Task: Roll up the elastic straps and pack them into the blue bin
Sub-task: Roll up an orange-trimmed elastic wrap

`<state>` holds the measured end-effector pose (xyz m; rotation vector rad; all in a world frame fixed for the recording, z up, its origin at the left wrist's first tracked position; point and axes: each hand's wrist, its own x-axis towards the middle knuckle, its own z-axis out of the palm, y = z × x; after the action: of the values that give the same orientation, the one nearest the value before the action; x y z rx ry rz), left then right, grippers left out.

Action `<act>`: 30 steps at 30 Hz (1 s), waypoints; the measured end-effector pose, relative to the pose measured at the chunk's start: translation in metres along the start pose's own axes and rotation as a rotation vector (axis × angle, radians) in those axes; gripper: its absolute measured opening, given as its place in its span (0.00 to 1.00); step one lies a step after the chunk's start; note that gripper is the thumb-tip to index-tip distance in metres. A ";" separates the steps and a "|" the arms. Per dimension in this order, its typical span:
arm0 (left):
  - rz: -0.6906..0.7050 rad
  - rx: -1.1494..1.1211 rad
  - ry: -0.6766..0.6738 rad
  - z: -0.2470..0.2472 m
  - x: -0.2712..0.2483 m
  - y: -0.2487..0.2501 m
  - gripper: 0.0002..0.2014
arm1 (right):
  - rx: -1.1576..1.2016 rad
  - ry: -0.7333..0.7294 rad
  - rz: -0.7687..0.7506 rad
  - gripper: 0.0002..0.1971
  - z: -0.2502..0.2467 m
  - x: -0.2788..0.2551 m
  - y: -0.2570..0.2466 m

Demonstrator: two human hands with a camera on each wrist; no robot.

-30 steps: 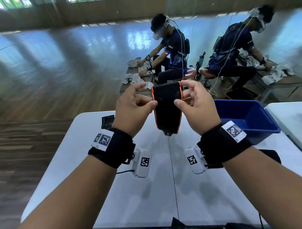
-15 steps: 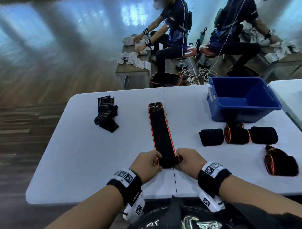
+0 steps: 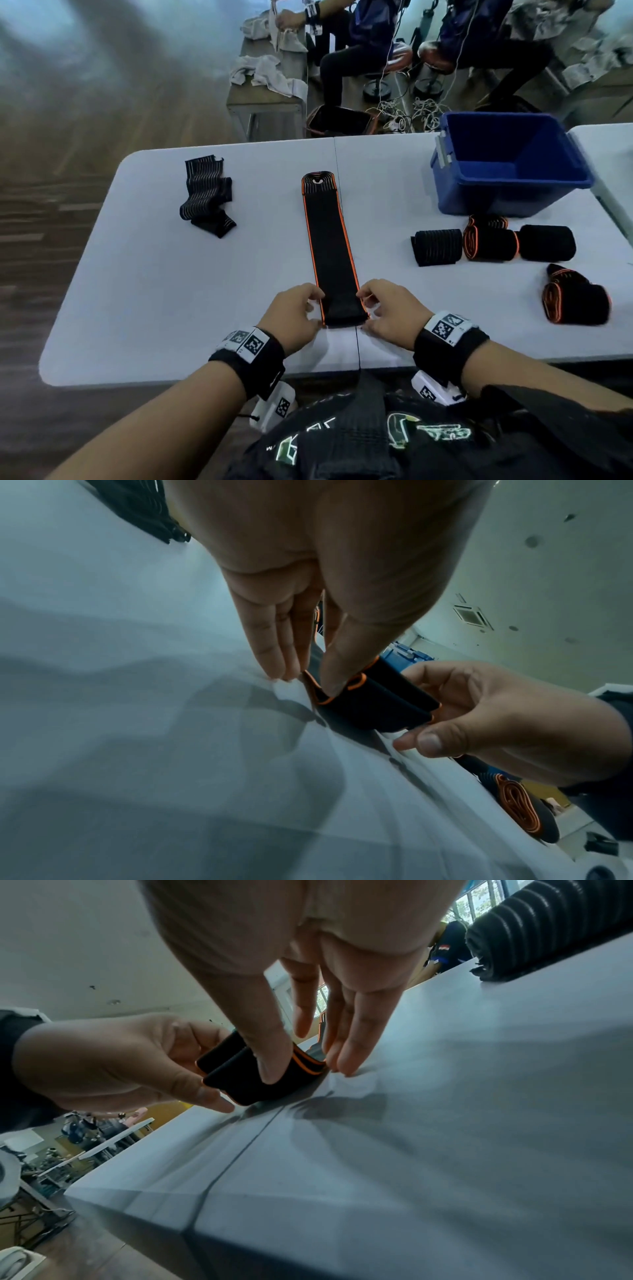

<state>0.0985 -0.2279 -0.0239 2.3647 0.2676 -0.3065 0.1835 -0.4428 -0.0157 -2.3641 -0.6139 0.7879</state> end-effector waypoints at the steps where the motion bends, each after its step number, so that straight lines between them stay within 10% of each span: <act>1: -0.008 -0.003 -0.002 0.001 0.000 0.001 0.21 | 0.016 0.000 0.010 0.28 0.001 0.000 -0.001; 16: 0.073 0.168 -0.006 0.017 -0.007 -0.013 0.10 | -0.133 -0.001 -0.034 0.16 0.009 0.003 0.002; 30: -0.253 0.019 -0.010 0.019 0.013 0.002 0.21 | -0.028 0.056 0.193 0.24 0.005 0.028 -0.005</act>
<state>0.1088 -0.2414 -0.0399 2.3489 0.5633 -0.4418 0.1993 -0.4212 -0.0268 -2.4885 -0.3801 0.7968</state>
